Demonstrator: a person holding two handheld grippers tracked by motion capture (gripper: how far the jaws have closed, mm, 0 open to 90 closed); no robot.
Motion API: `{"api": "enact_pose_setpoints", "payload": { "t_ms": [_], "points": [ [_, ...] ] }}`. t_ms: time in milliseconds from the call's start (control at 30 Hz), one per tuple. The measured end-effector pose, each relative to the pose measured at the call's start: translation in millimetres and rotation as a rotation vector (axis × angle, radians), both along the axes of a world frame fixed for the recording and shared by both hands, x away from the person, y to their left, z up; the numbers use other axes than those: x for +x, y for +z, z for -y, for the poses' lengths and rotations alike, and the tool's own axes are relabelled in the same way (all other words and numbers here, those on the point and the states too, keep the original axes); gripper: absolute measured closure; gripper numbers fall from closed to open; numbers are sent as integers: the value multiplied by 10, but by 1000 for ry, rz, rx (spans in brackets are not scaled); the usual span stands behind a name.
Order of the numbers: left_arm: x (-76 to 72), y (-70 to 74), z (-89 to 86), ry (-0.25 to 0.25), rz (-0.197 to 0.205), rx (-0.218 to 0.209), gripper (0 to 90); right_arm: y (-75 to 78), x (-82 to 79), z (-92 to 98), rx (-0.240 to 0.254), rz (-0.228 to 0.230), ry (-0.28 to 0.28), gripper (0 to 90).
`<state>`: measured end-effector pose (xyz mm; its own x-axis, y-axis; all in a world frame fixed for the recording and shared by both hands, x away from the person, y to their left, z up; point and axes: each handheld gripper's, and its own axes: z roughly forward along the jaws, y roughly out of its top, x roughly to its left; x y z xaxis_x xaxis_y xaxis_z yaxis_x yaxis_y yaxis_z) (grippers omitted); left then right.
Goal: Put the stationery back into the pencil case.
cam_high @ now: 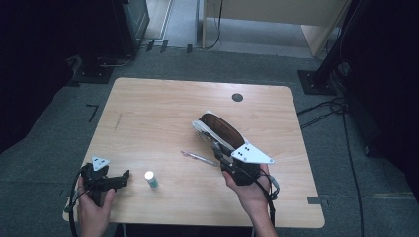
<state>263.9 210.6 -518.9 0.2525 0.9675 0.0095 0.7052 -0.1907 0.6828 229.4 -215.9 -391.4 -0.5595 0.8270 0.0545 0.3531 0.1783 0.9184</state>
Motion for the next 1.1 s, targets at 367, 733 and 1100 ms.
{"api": "enact_pose_setpoints", "payload": {
  "t_ms": [367,733,1100],
  "points": [
    [0,0,0,0,0,0,0,31,164,324,5,-2,-74,742],
    [0,0,0,0,0,0,0,-112,364,559,7,-54,-113,742],
    [0,0,0,0,0,0,0,-259,557,660,-20,-140,-54,741]
  ]
}}
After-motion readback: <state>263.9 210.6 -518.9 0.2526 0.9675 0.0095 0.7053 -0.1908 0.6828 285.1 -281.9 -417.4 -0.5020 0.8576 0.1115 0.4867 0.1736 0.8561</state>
